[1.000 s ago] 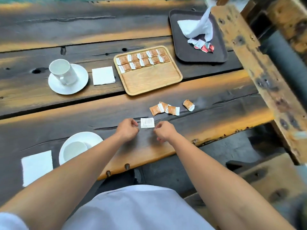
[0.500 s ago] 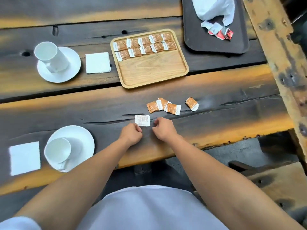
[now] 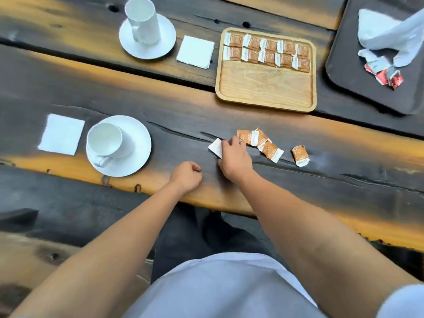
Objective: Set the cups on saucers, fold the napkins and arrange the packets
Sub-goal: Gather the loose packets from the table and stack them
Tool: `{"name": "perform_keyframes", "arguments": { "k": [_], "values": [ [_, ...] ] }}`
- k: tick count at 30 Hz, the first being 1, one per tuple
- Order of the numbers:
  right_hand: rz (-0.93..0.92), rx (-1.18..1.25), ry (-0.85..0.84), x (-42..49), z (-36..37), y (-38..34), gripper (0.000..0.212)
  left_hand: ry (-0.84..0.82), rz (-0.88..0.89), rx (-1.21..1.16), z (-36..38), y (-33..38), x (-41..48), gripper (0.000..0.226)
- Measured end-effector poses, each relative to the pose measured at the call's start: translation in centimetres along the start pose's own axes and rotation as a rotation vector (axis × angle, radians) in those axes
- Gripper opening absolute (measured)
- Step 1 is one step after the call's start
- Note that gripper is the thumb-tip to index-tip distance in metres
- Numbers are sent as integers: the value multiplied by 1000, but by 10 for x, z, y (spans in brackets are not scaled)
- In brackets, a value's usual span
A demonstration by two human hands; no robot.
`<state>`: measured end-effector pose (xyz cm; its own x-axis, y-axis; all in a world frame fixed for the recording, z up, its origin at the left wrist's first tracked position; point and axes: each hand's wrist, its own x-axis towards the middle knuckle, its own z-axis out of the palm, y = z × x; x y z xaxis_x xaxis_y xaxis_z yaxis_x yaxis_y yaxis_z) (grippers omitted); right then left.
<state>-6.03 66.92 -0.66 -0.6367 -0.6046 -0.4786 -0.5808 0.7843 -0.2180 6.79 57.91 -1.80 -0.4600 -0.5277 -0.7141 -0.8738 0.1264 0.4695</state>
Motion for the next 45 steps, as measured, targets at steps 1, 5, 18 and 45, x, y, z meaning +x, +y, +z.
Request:
{"name": "perform_keyframes", "arguments": {
  "k": [1,5,18,45],
  "values": [
    [-16,-20,10,-2,3,-1,38,0,-5,-18,0,-3,0,24],
    [17,119,1,-3,3,-5,26,-28,-23,-128,-5,-7,-2,15],
    [12,780,-585,-8,-64,10,10,-142,-133,-704,-59,51,-2,50],
    [223,376,-82,56,-77,81,31,-705,-382,-1141,-30,70,28,94]
  ]
}}
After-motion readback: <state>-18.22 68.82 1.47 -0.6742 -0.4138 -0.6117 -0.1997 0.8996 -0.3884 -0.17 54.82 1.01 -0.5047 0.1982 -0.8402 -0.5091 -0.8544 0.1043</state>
